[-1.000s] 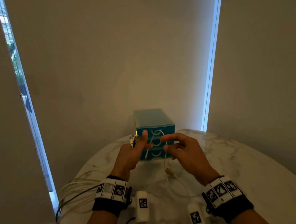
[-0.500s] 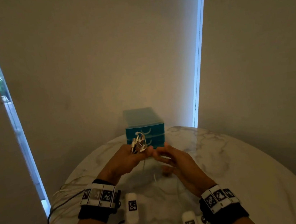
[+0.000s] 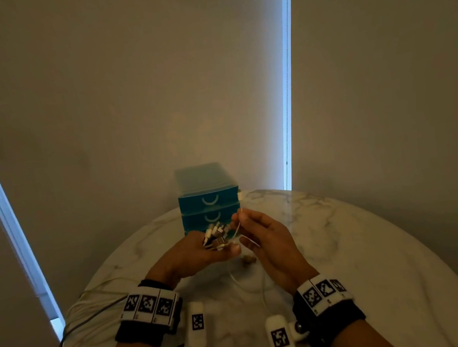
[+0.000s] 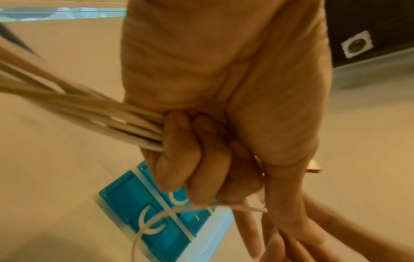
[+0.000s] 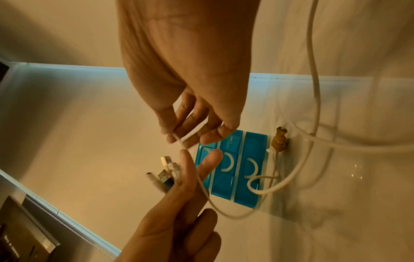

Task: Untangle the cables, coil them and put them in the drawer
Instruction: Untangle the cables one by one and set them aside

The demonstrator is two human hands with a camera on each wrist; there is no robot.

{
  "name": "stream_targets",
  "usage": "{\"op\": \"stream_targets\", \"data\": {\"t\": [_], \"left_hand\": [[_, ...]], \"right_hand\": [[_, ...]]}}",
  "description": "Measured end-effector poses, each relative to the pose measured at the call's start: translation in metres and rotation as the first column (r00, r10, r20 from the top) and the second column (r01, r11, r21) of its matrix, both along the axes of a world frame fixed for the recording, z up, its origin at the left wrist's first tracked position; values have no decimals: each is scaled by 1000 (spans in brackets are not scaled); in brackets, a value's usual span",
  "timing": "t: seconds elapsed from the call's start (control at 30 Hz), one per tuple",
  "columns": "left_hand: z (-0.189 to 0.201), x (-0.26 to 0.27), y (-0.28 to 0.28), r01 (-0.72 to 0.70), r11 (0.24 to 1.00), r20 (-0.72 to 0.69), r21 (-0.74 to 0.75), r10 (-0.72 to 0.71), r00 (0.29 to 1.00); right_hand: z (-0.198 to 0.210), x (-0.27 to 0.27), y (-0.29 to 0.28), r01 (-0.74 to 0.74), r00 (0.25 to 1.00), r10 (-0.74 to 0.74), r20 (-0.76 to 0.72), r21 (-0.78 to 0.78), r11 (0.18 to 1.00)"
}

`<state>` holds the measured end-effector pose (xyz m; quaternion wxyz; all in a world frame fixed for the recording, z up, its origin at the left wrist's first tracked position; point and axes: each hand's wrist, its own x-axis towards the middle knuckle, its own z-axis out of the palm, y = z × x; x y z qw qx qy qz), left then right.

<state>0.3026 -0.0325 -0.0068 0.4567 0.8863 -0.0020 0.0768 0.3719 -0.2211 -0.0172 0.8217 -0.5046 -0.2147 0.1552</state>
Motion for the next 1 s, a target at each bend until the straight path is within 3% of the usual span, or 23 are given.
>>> {"op": "stream_targets", "data": {"t": [0.1,0.17,0.27,0.47,0.63,0.73,0.83,0.93,1.0], "left_hand": [[8,-5,-5,-198,951,101,-237,227,969],[10,-5,-3,-285,880,141,-379,359,922],[11,-3,-8,-255,848,123,-464,347,930],[17,-5,-24,-279,874,260,-399,399,879],[23,-10,-15,-270,749,271,-605,512,815],[28,-12,-13,-295,670,258,-682,596,760],[29,-13,-8,-310,642,272,-701,642,717],[30,-14,-7,-282,636,279,-718,634,721],[28,-13,-7,-250,632,276,-734,613,740]], "right_hand": [[-1,1,-2,38,999,-36,-34,59,998],[-5,-3,1,43,999,-43,1,-8,999],[-11,-14,14,55,994,-43,105,-119,991],[-18,-23,26,29,986,-7,166,-130,991],[-19,-15,21,69,982,-10,188,-310,948],[-17,4,6,195,958,-60,281,-483,854],[-15,20,-14,307,916,-82,393,-554,774],[-10,18,-25,209,912,148,383,-742,637],[-10,11,-23,82,889,366,276,-881,466]]}}
